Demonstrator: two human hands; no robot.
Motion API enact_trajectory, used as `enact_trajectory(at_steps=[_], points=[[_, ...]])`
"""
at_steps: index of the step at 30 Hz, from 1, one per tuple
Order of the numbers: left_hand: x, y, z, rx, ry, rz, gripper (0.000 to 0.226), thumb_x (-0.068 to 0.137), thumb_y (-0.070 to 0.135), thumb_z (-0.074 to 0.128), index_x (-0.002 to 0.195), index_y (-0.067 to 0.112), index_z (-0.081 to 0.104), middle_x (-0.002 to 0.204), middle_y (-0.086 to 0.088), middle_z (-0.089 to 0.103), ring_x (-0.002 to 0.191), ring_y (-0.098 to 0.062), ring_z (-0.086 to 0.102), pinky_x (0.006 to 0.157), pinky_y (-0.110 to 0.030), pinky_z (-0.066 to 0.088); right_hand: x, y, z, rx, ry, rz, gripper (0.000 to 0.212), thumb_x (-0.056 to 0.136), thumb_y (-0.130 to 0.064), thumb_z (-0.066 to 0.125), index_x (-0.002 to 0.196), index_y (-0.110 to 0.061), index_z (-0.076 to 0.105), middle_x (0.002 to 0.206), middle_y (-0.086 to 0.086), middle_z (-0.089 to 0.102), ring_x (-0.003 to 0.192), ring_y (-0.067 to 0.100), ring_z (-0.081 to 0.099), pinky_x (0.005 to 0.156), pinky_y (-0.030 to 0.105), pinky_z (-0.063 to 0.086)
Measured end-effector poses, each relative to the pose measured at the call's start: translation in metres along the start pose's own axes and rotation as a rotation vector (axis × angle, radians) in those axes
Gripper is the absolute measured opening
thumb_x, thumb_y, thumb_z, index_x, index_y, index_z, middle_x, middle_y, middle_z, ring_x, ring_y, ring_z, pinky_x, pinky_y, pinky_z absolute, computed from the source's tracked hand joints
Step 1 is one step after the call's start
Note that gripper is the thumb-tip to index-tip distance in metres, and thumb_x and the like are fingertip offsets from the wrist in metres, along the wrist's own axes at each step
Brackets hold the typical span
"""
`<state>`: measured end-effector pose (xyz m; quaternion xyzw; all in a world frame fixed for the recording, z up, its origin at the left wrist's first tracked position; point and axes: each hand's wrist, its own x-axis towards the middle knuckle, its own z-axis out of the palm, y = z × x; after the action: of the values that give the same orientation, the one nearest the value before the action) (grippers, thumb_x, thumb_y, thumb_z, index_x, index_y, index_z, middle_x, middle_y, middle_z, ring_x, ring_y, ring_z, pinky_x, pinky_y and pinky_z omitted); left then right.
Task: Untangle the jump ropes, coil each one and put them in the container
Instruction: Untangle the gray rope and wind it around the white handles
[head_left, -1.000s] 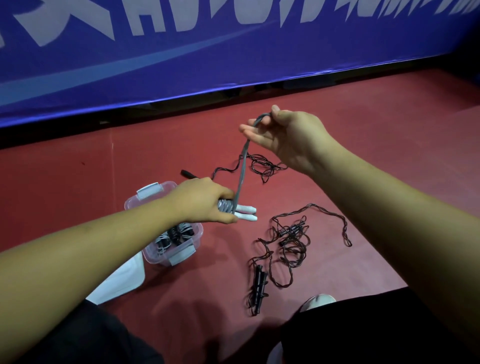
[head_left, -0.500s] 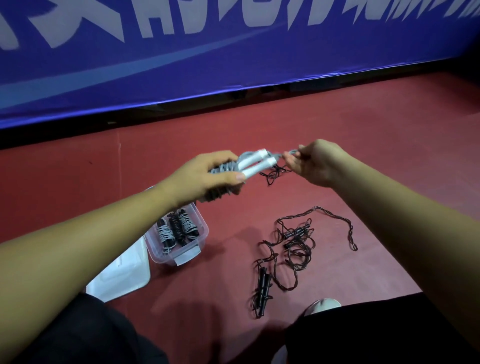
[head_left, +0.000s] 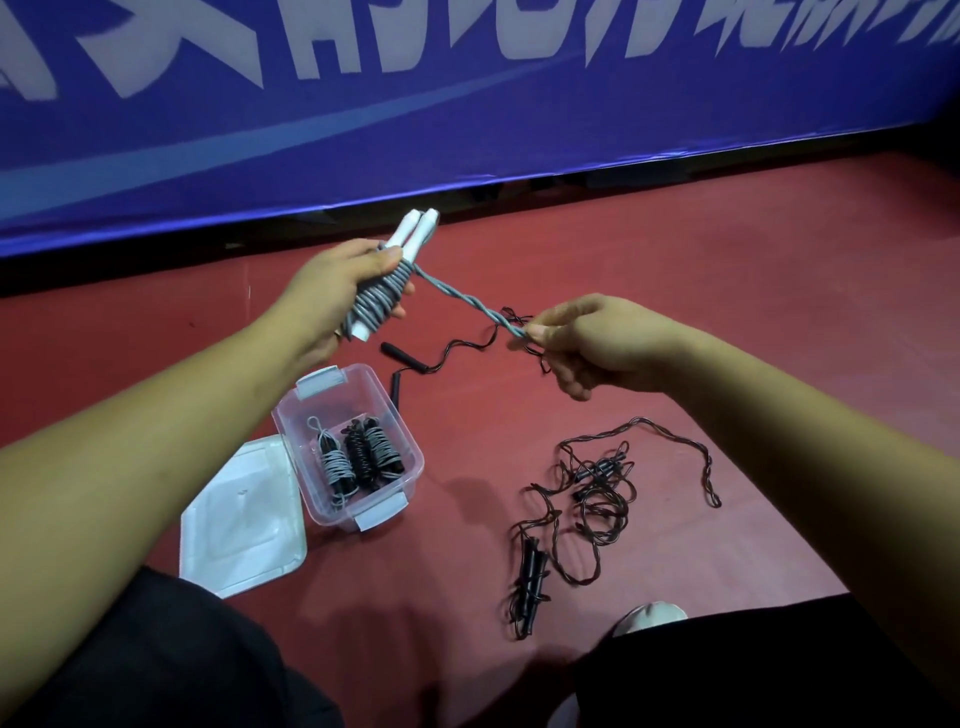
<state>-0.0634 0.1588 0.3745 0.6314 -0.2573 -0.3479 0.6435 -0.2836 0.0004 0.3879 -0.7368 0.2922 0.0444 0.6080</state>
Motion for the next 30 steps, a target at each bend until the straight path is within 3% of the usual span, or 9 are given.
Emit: enact_trajectory(at_steps=[4, 8, 12, 17, 19, 23, 26, 30], points=[[0.002, 0.003, -0.004, 0.17, 0.009, -0.012, 0.021, 0.096, 0.013, 0.061, 0.115, 0.005, 0.057, 0.092, -0.018, 0.066, 0.057, -0.014, 0.068, 0.049, -0.023, 0.053, -0.013, -0.016, 0.002, -0.122, -0.083, -0.102, 0.025, 0.107, -0.015, 0.044, 0.107, 0.001, 0.063, 0.053, 0.007, 0.046, 0.046, 0.021, 0.046, 0.047, 0.029, 0.043], [0.003, -0.003, -0.003, 0.53, -0.013, 0.036, 0.024, 0.091, 0.021, 0.07, 0.108, 0.015, 0.054, 0.08, -0.011, 0.072, 0.054, -0.021, 0.065, 0.043, -0.026, 0.047, -0.025, -0.031, 0.009, -0.345, -0.103, -0.2, 0.027, 0.106, -0.02, 0.046, 0.091, -0.005, 0.064, 0.061, 0.004, 0.054, 0.055, 0.016, 0.056, 0.054, 0.027, 0.049], [0.0, -0.012, 0.006, 1.022, -0.106, 0.174, 0.033, 0.083, 0.027, 0.076, 0.103, 0.02, 0.051, 0.08, -0.005, 0.07, 0.06, -0.016, 0.063, 0.053, -0.027, 0.045, -0.03, -0.04, 0.02, -0.614, -0.087, -0.374, 0.025, 0.103, -0.018, 0.053, 0.087, -0.004, 0.067, 0.061, 0.003, 0.057, 0.05, 0.01, 0.052, 0.055, 0.025, 0.046], [-0.015, -0.025, 0.032, 1.422, -0.265, 0.238, 0.033, 0.076, 0.04, 0.07, 0.096, 0.03, 0.046, 0.082, -0.002, 0.064, 0.07, -0.027, 0.059, 0.061, -0.035, 0.049, -0.03, -0.043, 0.026, -0.577, -0.115, -0.414, 0.026, 0.103, -0.018, 0.053, 0.087, -0.001, 0.066, 0.062, 0.005, 0.057, 0.051, 0.012, 0.052, 0.055, 0.025, 0.044], [-0.019, -0.027, 0.036, 1.484, -0.327, 0.278, 0.036, 0.073, 0.049, 0.07, 0.098, 0.033, 0.05, 0.076, 0.006, 0.059, 0.072, -0.025, 0.059, 0.063, -0.036, 0.051, -0.031, -0.043, 0.019, -0.521, -0.064, -0.423, 0.029, 0.103, -0.021, 0.052, 0.08, -0.008, 0.064, 0.062, 0.005, 0.057, 0.053, 0.014, 0.053, 0.056, 0.028, 0.044], [-0.031, -0.021, 0.049, 1.411, -0.441, 0.317, 0.055, 0.066, 0.087, 0.055, 0.098, 0.041, 0.059, 0.067, 0.009, 0.063, 0.067, -0.012, 0.062, 0.058, -0.029, 0.047, -0.025, -0.041, 0.004, -0.376, 0.099, -0.401, 0.029, 0.104, -0.024, 0.052, 0.079, -0.016, 0.064, 0.059, 0.004, 0.052, 0.053, 0.017, 0.047, 0.058, 0.033, 0.04], [-0.039, -0.016, 0.058, 1.339, -0.445, 0.408, 0.039, 0.079, 0.076, 0.054, 0.078, 0.037, 0.056, 0.056, 0.004, 0.054, 0.055, -0.006, 0.053, 0.049, -0.029, 0.032, -0.018, -0.036, -0.005, -0.348, 0.215, -0.391, 0.029, 0.104, -0.024, 0.052, 0.078, -0.015, 0.063, 0.059, 0.005, 0.05, 0.051, 0.016, 0.043, 0.055, 0.031, 0.038], [-0.041, -0.012, 0.057, 1.278, -0.479, 0.544, 0.036, 0.088, 0.062, 0.056, 0.084, 0.026, 0.054, 0.054, 0.003, 0.046, 0.053, -0.01, 0.048, 0.05, -0.032, 0.032, -0.01, -0.026, -0.015, -0.349, 0.26, -0.351, 0.031, 0.103, -0.027, 0.051, 0.078, -0.014, 0.064, 0.063, 0.01, 0.048, 0.058, 0.022, 0.043, 0.06, 0.041, 0.04]])
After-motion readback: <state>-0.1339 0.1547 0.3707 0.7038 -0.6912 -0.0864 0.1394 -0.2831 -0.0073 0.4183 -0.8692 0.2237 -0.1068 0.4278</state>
